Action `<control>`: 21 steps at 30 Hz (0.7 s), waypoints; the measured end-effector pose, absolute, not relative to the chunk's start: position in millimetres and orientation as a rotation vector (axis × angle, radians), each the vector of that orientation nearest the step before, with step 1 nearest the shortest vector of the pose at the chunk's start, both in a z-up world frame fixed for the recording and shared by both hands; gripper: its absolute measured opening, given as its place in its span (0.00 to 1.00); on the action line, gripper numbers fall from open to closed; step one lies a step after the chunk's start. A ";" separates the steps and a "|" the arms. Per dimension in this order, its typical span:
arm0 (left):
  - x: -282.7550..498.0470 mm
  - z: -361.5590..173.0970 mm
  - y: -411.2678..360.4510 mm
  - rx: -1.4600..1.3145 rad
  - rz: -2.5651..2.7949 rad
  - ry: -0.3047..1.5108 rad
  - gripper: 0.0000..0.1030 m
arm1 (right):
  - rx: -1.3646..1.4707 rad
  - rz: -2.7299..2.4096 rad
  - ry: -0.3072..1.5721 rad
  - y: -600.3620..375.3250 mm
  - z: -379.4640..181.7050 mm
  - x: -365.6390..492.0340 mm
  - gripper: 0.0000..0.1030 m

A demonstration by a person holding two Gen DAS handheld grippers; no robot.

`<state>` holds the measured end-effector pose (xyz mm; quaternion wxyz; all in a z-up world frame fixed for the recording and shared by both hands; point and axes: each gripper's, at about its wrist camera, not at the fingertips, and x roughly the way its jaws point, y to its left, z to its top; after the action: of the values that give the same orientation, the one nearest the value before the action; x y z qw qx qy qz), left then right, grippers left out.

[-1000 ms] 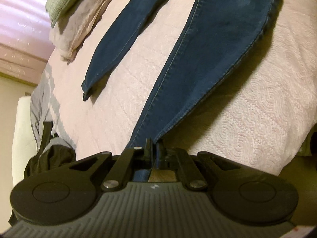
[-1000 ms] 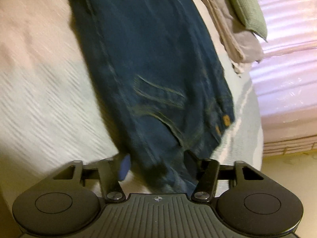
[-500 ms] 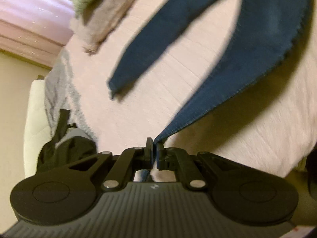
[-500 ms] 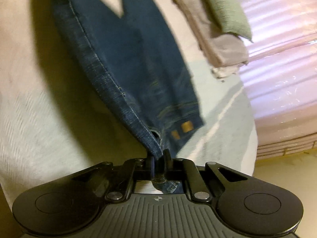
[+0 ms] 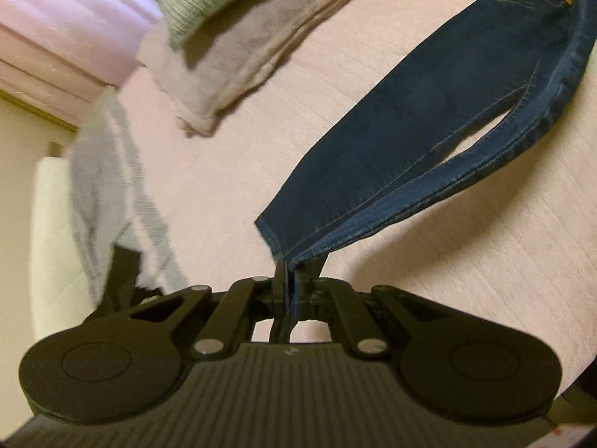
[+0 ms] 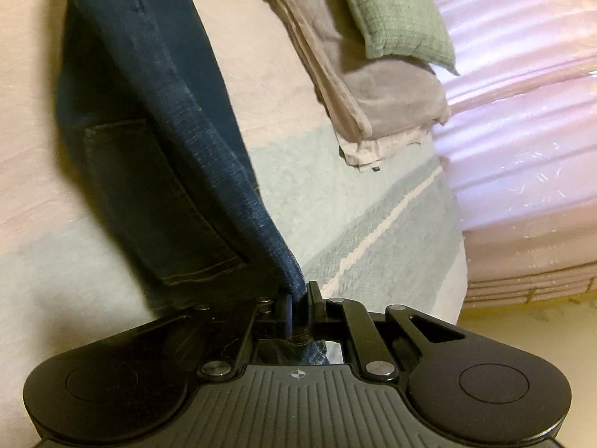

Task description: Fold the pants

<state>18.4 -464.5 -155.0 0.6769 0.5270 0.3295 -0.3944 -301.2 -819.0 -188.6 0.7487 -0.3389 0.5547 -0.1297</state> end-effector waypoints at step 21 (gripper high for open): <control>186.4 -316.1 -635.1 1.253 -0.816 0.972 0.12 | -0.561 -0.282 1.357 -958.0 -324.8 -199.4 0.47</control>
<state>186.4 -635.1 -316.1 0.6281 0.5467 0.4239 -0.3561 -199.4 -958.0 -324.8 0.7333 -0.2552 0.6170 -0.1282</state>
